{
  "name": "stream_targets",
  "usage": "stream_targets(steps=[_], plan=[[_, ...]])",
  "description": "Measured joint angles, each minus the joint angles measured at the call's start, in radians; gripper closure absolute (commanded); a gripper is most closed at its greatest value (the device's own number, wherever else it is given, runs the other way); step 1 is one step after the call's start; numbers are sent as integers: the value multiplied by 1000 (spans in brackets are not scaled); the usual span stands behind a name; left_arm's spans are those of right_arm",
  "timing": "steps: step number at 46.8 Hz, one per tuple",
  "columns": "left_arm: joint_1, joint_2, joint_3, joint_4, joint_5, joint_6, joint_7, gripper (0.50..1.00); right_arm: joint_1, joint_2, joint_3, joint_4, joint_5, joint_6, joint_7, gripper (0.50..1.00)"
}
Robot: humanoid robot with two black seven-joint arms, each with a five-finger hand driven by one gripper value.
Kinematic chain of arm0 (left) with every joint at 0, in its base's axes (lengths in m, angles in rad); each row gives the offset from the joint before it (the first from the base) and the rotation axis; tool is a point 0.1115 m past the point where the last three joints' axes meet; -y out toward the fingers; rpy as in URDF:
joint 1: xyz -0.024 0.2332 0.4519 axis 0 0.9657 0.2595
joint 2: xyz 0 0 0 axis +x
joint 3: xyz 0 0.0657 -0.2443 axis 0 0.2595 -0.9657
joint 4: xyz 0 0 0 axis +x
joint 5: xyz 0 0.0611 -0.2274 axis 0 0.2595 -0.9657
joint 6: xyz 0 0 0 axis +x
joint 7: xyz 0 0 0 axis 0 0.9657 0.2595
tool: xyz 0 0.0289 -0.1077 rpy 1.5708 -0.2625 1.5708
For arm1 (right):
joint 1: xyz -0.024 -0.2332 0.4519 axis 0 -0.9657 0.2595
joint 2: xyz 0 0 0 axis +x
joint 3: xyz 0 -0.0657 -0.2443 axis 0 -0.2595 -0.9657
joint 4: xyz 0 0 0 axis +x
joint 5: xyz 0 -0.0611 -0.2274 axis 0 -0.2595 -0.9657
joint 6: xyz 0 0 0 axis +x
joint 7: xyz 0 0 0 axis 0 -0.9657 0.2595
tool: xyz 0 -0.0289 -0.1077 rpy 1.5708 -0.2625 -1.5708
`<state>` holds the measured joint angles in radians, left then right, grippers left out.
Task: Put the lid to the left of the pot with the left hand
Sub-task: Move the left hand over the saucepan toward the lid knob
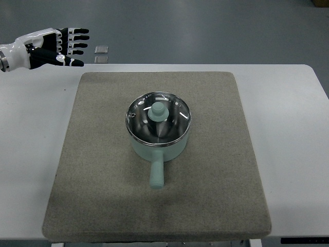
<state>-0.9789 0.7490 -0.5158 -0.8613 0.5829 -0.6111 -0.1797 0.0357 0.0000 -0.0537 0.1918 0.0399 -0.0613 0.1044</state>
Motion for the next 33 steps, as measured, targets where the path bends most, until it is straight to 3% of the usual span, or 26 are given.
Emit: stream_targets(steps=[15, 23, 33], plan=[[-44, 14, 4, -132, 320, 0, -9, 508, 0, 0, 0, 0, 0, 0, 0, 576], [-76, 75, 4, -283, 483, 0, -10, 508, 0, 0, 0, 0, 0, 0, 0, 576], [-143, 79, 14, -426, 584, 0, -17, 508, 0, 0, 0, 0, 0, 0, 0, 576]])
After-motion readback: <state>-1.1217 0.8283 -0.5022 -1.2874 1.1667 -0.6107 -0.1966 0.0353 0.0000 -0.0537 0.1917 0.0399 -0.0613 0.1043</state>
